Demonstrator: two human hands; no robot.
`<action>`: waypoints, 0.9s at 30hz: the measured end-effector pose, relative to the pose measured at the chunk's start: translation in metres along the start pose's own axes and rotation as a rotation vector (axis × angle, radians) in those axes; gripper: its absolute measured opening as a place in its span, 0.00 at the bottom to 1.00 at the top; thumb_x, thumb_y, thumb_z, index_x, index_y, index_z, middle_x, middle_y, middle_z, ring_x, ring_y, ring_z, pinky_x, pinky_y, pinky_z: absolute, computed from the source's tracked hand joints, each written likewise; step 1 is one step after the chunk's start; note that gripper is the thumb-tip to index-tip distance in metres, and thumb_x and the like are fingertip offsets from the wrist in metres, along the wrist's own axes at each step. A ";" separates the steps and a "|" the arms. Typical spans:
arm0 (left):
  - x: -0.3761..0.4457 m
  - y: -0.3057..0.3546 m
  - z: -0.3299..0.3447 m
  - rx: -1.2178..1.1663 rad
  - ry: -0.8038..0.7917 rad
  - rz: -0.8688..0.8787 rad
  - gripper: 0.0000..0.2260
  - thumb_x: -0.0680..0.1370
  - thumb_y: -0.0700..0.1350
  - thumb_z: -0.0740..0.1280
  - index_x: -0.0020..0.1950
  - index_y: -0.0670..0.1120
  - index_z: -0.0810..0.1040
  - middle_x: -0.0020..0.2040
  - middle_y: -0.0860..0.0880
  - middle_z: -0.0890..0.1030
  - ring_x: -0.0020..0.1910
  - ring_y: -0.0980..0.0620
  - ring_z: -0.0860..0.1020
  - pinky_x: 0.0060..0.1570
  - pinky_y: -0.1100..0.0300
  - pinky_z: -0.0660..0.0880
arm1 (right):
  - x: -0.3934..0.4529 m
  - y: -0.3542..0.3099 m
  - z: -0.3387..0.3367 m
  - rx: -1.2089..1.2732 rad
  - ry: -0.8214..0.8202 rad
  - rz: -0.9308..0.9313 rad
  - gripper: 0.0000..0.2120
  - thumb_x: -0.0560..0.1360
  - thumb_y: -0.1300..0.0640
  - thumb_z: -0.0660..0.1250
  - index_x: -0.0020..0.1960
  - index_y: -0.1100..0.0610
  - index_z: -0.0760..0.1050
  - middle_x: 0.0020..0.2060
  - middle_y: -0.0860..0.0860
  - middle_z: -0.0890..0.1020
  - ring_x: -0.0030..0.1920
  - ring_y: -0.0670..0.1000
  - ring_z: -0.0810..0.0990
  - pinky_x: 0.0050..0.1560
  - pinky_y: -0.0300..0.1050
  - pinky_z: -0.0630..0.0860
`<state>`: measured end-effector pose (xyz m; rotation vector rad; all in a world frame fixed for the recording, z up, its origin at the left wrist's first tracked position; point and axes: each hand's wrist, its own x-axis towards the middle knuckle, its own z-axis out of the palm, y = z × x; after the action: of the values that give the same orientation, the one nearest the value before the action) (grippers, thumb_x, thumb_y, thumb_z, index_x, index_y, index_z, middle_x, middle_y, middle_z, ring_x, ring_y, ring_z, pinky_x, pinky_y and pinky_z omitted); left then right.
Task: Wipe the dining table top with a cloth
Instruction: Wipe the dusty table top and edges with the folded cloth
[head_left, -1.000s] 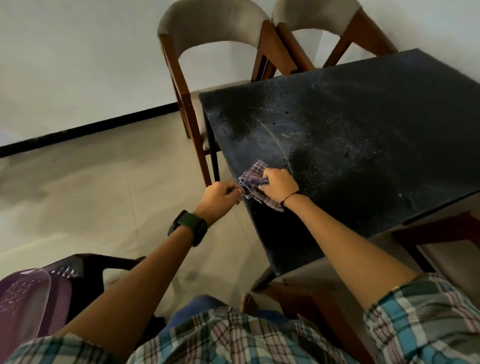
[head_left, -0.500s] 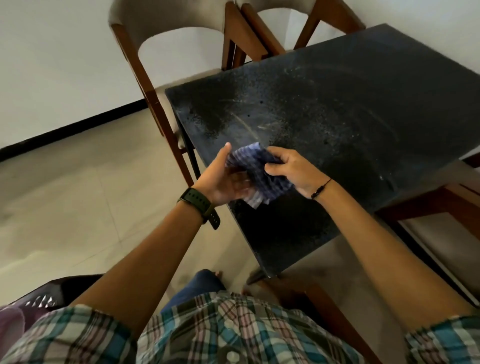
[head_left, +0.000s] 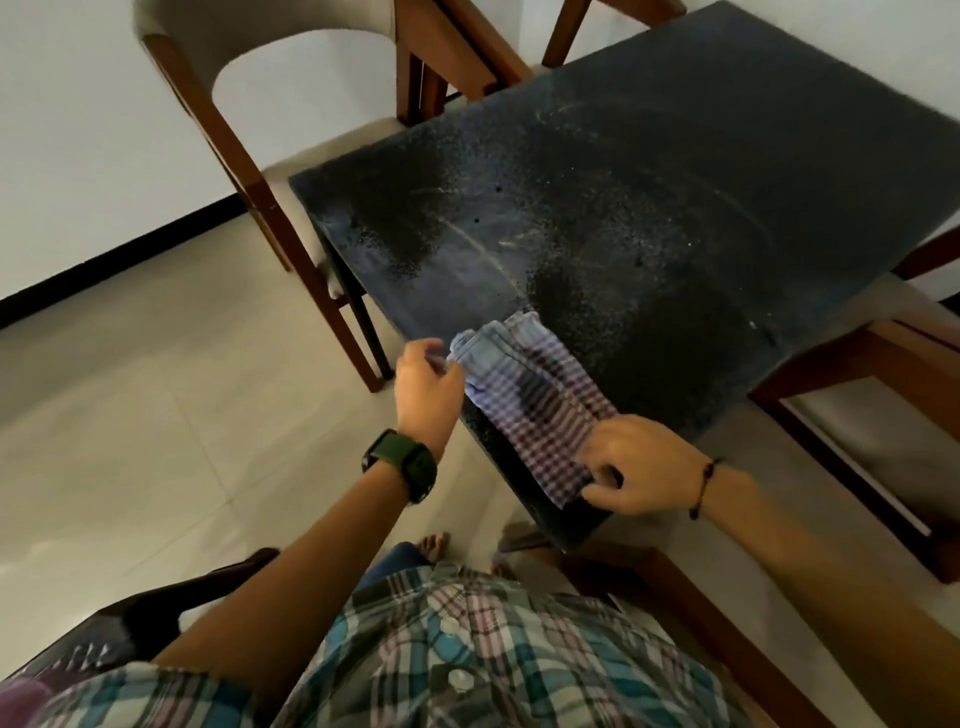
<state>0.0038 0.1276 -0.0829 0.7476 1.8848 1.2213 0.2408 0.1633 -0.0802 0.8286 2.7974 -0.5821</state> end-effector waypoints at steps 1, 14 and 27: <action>-0.002 -0.001 0.002 0.060 -0.042 0.049 0.08 0.75 0.39 0.61 0.54 0.46 0.71 0.51 0.43 0.75 0.44 0.46 0.74 0.42 0.55 0.74 | -0.002 -0.003 0.004 0.063 0.109 0.039 0.19 0.72 0.44 0.58 0.29 0.55 0.71 0.31 0.50 0.76 0.37 0.50 0.73 0.37 0.48 0.73; -0.010 -0.005 0.000 0.243 -0.144 0.201 0.09 0.75 0.34 0.59 0.50 0.42 0.77 0.50 0.44 0.79 0.48 0.49 0.77 0.49 0.55 0.76 | 0.074 -0.031 0.075 -0.182 0.206 0.315 0.25 0.77 0.45 0.50 0.73 0.47 0.57 0.72 0.53 0.66 0.71 0.59 0.65 0.69 0.63 0.57; 0.001 -0.006 -0.024 0.240 -0.086 0.183 0.10 0.75 0.34 0.58 0.50 0.43 0.76 0.46 0.49 0.77 0.45 0.53 0.75 0.41 0.69 0.70 | 0.087 -0.029 0.075 -0.255 0.211 0.117 0.24 0.77 0.44 0.49 0.73 0.44 0.57 0.73 0.50 0.65 0.72 0.55 0.61 0.66 0.67 0.58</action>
<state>-0.0178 0.1147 -0.0824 1.1046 1.9456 1.0637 0.1560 0.1523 -0.1617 1.0413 2.8975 -0.1201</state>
